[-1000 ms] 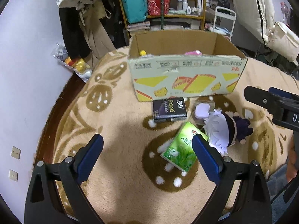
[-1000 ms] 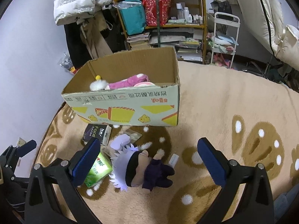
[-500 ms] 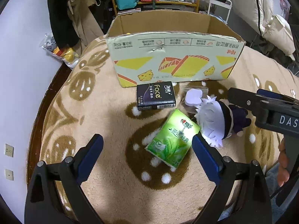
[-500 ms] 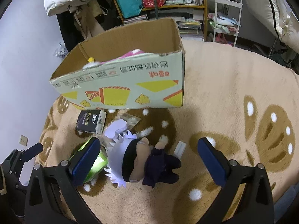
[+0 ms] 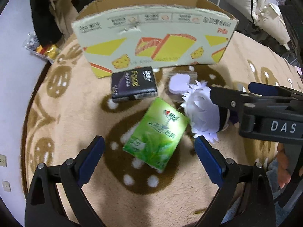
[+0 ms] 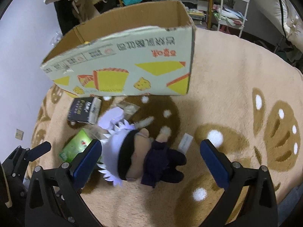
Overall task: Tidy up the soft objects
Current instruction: 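Close the left gripper on the green tissue pack while the right gripper grasps the doll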
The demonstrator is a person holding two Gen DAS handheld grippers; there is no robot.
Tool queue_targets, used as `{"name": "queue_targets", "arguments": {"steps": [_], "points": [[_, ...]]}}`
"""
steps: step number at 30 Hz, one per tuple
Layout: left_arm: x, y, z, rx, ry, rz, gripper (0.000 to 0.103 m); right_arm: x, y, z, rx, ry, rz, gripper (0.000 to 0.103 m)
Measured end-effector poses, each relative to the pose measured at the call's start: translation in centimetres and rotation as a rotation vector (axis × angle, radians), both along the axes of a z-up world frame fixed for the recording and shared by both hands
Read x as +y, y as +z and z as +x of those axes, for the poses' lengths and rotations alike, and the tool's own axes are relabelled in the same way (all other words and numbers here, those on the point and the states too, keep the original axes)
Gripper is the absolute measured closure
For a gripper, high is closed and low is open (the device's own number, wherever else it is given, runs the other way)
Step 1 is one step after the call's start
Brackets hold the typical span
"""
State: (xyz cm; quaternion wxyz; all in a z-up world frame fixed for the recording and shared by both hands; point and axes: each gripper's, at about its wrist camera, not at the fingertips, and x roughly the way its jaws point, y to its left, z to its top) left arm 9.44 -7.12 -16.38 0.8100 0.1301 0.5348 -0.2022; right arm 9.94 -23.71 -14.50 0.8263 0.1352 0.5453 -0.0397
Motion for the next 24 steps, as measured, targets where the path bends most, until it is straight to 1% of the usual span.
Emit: {"name": "queue_targets", "arguments": {"steps": [6, 8, 10, 11, 12, 14, 17, 24], "points": [[-0.5, -1.4, 0.1, 0.020, -0.021, 0.050, 0.008, -0.3, -1.1, -0.1, 0.038, -0.016, 0.049, 0.000], [-0.5, -1.7, 0.1, 0.023, -0.019, 0.054, 0.008, -0.2, -1.4, 0.0, 0.048, -0.014, 0.051, 0.000], [-0.4, -1.8, 0.1, 0.028, -0.019, 0.040, 0.009, -0.1, -1.7, 0.0, 0.055, -0.014, 0.069, 0.000], [-0.3, -1.8, 0.2, 0.029, -0.020, 0.034, 0.011, -0.1, -1.8, 0.0, 0.058, -0.016, 0.081, 0.000], [-0.3, -1.9, 0.2, 0.029, -0.022, 0.034, 0.019, -0.3, -1.9, 0.1, 0.060, -0.015, 0.087, 0.000], [-0.1, -2.3, 0.8, 0.045, -0.025, 0.038, 0.027, -0.2, -2.1, 0.1, 0.069, -0.012, 0.093, 0.000], [0.1, -2.8, 1.1, 0.060, -0.026, 0.037, 0.036, -0.6, -2.2, 0.1, 0.076, -0.013, 0.100, 0.000], [0.1, -2.8, 1.0, 0.046, -0.032, 0.040, 0.038, 0.0, -2.5, 0.2, 0.093, -0.002, 0.112, 0.000]]}}
